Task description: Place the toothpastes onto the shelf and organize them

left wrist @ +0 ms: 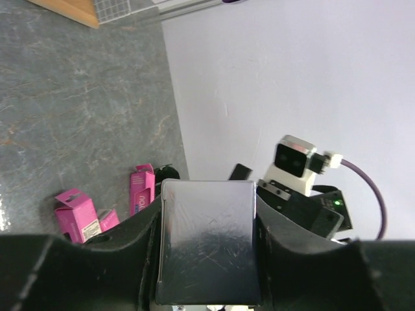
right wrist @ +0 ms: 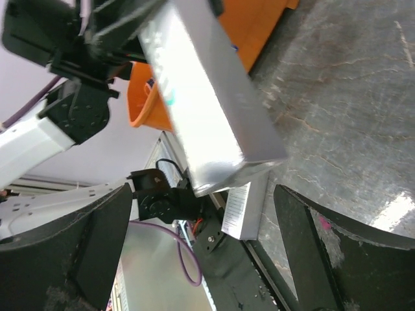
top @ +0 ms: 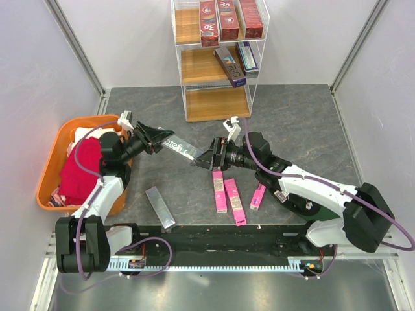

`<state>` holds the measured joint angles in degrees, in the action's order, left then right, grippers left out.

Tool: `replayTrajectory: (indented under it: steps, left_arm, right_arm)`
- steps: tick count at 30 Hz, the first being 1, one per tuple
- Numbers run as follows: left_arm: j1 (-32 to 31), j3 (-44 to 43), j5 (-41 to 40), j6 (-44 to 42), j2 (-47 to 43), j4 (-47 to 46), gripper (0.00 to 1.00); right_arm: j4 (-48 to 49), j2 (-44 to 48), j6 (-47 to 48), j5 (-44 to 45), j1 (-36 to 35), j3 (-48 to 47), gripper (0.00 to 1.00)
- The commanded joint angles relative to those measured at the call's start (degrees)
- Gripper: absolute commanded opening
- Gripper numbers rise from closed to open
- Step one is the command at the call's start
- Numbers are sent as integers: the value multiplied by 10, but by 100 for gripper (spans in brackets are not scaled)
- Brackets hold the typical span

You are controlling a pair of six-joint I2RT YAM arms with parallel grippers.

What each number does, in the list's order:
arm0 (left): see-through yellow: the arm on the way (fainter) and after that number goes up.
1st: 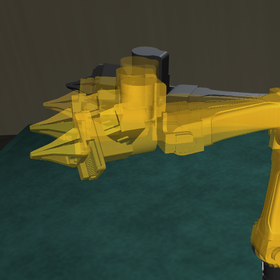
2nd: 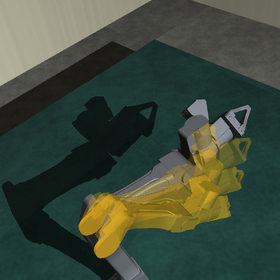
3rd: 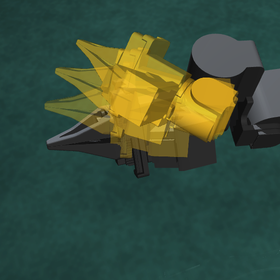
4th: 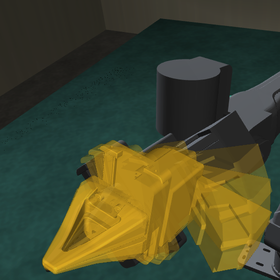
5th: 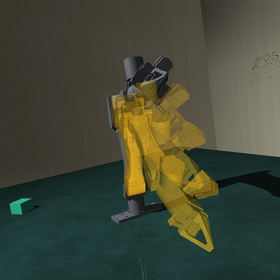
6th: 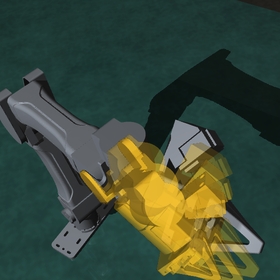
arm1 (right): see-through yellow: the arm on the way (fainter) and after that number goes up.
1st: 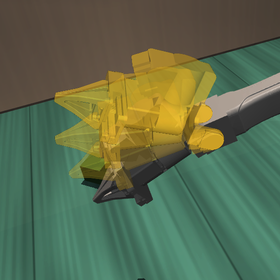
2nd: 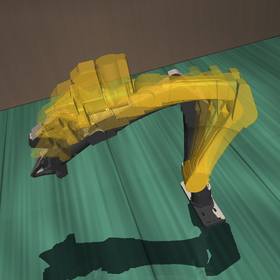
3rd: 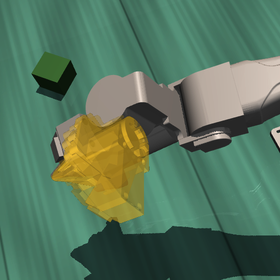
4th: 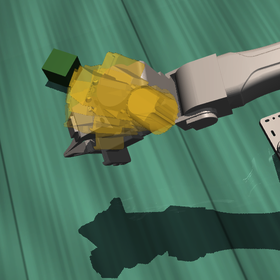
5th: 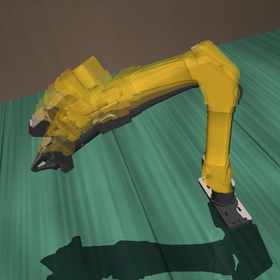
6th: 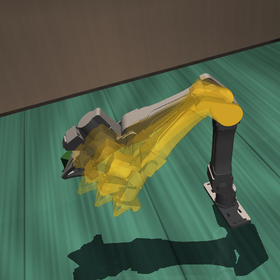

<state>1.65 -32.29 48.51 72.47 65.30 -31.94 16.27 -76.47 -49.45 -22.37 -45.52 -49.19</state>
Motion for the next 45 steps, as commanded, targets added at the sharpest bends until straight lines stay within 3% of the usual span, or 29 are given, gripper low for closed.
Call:
replayTrajectory:
  steps: [1, 9, 16, 21, 26, 33, 41, 45]
  left_arm:
    - [1, -14, 27, 47, -29, -54, 11]
    - [2, -7, 29, 60, -55, -56, 11]
    - [2, -4, 31, 72, -50, -70, 11]
    - [2, -1, 29, 80, -50, -86, 11]
    - [2, 5, 28, 83, -49, -94, 11]
    - [2, 9, 31, 87, -50, -104, 13]
    - [2, 6, 33, 38, -55, -48, 20]
    - [5, -18, 27, -28, -66, 40, 33]
  right_arm:
    - [20, -16, -9, 20, 5, 8, 98]
    - [167, -27, -89, 0, 20, 37, 98]
    - [225, -23, -128, -25, 20, 38, 94]
    - [291, -46, -174, -39, 21, 50, 75]
    - [317, -55, -193, -52, 21, 49, 68]
    - [320, -50, -194, -57, 20, 39, 37]
    - [308, -46, -193, -62, 29, 30, 25]
    - [281, -36, -179, -62, 40, 22, 22]
